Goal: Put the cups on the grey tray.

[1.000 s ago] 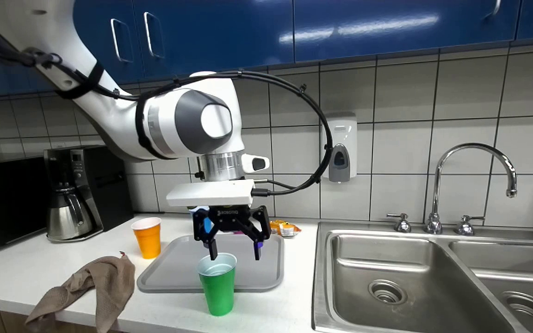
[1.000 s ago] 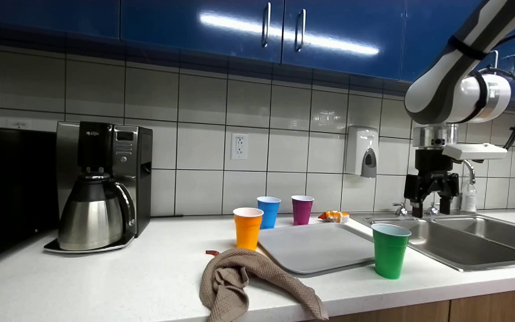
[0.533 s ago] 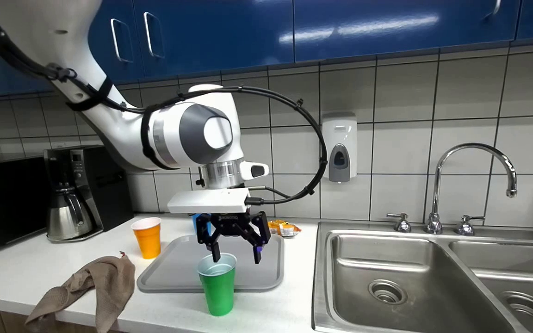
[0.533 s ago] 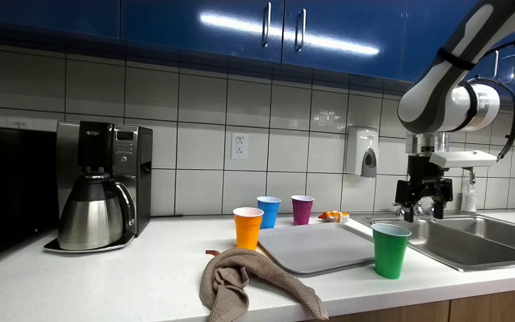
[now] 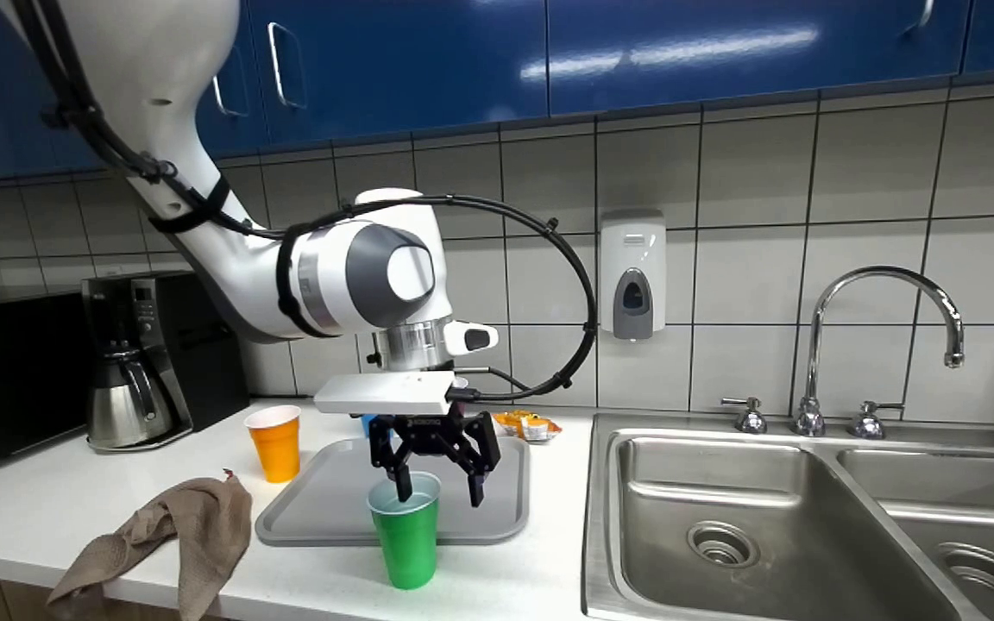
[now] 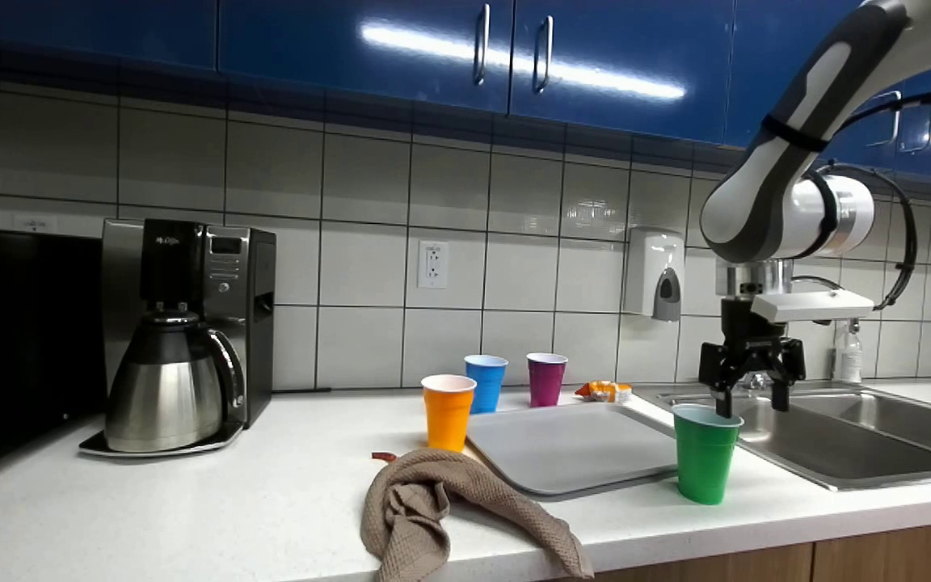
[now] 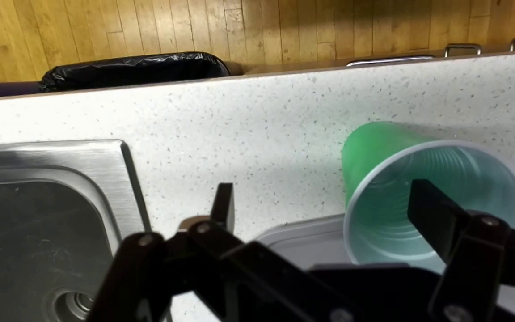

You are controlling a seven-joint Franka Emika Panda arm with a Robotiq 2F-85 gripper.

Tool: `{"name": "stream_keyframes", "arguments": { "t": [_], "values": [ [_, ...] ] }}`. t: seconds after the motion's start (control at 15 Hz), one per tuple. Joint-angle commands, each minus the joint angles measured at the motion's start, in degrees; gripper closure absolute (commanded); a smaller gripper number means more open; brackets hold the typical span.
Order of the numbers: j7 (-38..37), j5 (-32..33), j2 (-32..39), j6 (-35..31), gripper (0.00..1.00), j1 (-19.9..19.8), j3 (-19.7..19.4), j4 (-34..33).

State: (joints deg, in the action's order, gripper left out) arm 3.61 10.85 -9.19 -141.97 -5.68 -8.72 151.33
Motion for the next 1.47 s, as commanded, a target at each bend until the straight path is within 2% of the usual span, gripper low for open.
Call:
{"name": "stream_keyframes", "arguments": {
  "t": [0.0, 0.27, 0.33, 0.4, 1.0, 1.07, 1.4],
  "values": [
    [-3.2, 0.3, 3.0, -0.7, 0.00, -0.6, 1.7, -2.0],
    [-4.5, 0.7, 4.6, -1.2, 0.00, -0.6, 2.0, -2.6],
    [-4.4, 0.6, 4.7, -1.2, 0.25, -0.5, 2.0, -2.7],
    [-4.3, 0.7, 4.8, -1.3, 0.26, -0.5, 1.9, -2.7],
    [-3.9, 1.0, 4.5, -1.0, 0.95, -0.5, 1.9, -2.4],
    [-3.5, 0.6, 4.1, -0.6, 1.00, -0.4, 1.9, -2.2],
    [-1.6, -0.5, 2.2, 0.6, 1.00, -0.1, 2.1, -1.4]
  ]
}}
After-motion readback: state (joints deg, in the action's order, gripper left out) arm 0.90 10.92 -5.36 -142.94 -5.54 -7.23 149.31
